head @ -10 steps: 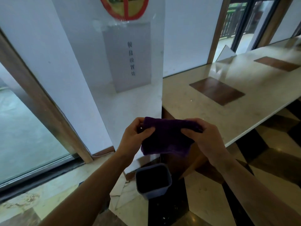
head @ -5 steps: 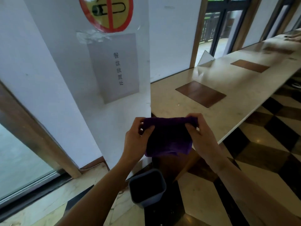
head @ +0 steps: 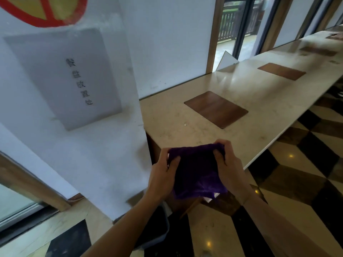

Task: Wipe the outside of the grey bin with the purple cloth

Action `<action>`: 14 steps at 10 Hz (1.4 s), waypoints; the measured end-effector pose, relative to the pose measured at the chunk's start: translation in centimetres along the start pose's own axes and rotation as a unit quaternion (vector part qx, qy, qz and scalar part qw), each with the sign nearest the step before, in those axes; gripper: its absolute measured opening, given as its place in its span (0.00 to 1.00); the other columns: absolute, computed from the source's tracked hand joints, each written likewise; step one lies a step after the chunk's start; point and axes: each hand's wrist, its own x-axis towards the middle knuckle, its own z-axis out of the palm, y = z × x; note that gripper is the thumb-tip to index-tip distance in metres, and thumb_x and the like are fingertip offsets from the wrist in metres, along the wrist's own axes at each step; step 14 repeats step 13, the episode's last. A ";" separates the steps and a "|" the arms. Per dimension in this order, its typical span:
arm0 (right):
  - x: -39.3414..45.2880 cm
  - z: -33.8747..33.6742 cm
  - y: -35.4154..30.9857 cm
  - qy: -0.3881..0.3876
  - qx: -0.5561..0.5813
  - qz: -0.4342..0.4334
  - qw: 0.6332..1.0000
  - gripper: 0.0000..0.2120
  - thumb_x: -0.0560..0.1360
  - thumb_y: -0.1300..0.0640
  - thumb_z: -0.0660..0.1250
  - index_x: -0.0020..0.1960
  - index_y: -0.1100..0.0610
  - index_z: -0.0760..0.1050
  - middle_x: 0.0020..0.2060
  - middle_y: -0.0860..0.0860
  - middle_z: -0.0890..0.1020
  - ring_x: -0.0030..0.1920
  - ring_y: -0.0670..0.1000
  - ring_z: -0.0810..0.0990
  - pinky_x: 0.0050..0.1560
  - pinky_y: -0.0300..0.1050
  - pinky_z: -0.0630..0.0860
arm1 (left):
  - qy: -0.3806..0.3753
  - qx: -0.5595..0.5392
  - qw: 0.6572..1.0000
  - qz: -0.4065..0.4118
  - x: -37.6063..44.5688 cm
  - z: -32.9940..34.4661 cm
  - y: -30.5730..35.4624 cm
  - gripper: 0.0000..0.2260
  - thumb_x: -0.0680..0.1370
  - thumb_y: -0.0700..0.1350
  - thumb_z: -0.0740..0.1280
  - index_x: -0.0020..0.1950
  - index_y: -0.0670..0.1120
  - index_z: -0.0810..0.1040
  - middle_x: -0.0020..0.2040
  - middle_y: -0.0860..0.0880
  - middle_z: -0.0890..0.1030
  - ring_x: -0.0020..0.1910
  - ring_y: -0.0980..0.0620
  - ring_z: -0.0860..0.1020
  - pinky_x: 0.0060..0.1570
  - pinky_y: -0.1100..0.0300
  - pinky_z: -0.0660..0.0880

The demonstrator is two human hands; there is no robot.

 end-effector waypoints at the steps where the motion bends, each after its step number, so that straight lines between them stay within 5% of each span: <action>1: 2.9 -1.1 3.3 -0.027 -0.012 0.009 1.000 0.09 0.85 0.57 0.52 0.59 0.42 0.62 0.44 0.37 0.76 0.42 0.41 0.77 0.37 0.25 0.69 | 0.013 -0.007 0.999 -0.043 1.6 3.4 -0.7 0.08 0.82 0.50 0.59 0.61 0.56 0.70 0.48 0.57 0.83 0.44 0.61 0.82 0.38 0.61 0.81; 2: 6.4 -1.9 7.2 -0.086 -0.018 0.022 0.996 0.09 0.85 0.55 0.53 0.59 0.41 0.63 0.45 0.37 0.77 0.44 0.40 0.77 0.38 0.28 0.68 | 0.040 -0.070 0.988 -0.130 3.0 6.9 -1.7 0.05 0.81 0.51 0.60 0.56 0.59 0.72 0.46 0.56 0.84 0.43 0.58 0.83 0.36 0.62 0.81; 4: 10.1 -0.4 12.7 -0.154 -0.022 0.049 0.987 0.06 0.84 0.52 0.56 0.60 0.44 0.67 0.44 0.39 0.79 0.44 0.41 0.78 0.38 0.31 0.69 | 0.090 -0.113 0.953 -0.265 4.7 10.5 -5.0 0.03 0.80 0.52 0.62 0.50 0.60 0.73 0.49 0.50 0.84 0.43 0.52 0.85 0.41 0.48 0.83; 6: 11.4 2.7 17.7 -0.159 -0.047 0.060 0.984 0.07 0.83 0.51 0.57 0.60 0.47 0.70 0.41 0.42 0.81 0.40 0.44 0.80 0.38 0.43 0.76 | 0.094 -0.102 0.934 -0.328 5.9 12.6 -9.4 0.05 0.80 0.50 0.61 0.47 0.62 0.72 0.48 0.49 0.83 0.40 0.53 0.85 0.38 0.46 0.83; 8: 13.0 4.4 21.3 -0.173 -0.115 0.057 0.977 0.07 0.83 0.51 0.57 0.59 0.48 0.71 0.39 0.44 0.81 0.38 0.49 0.81 0.37 0.49 0.76 | 0.032 -0.020 0.935 -0.353 7.9 13.7 -12.5 0.04 0.81 0.48 0.59 0.56 0.53 0.69 0.47 0.49 0.82 0.42 0.49 0.84 0.37 0.44 0.83; 10: 13.7 5.4 23.1 -0.143 -0.257 0.007 0.956 0.11 0.83 0.48 0.58 0.61 0.50 0.72 0.45 0.48 0.80 0.40 0.52 0.79 0.34 0.45 0.71 | -0.009 0.265 0.924 -0.275 8.4 13.3 -13.9 0.07 0.79 0.55 0.61 0.52 0.53 0.68 0.42 0.55 0.78 0.37 0.54 0.78 0.32 0.54 0.76; 12: 13.8 4.3 22.2 -0.152 -0.257 0.018 0.954 0.14 0.80 0.48 0.63 0.64 0.49 0.72 0.56 0.53 0.79 0.53 0.56 0.78 0.40 0.50 0.77 | 0.027 0.273 0.912 -0.305 8.4 12.7 -13.2 0.10 0.77 0.58 0.62 0.54 0.55 0.70 0.48 0.55 0.77 0.42 0.53 0.78 0.37 0.55 0.75; 14: 13.8 3.4 21.1 -0.139 -0.195 0.036 0.970 0.15 0.79 0.47 0.64 0.65 0.47 0.71 0.58 0.50 0.78 0.55 0.54 0.77 0.44 0.49 0.77 | 0.076 0.243 0.920 -0.298 8.0 11.8 -12.3 0.10 0.77 0.59 0.61 0.54 0.55 0.71 0.47 0.56 0.77 0.41 0.56 0.78 0.38 0.55 0.76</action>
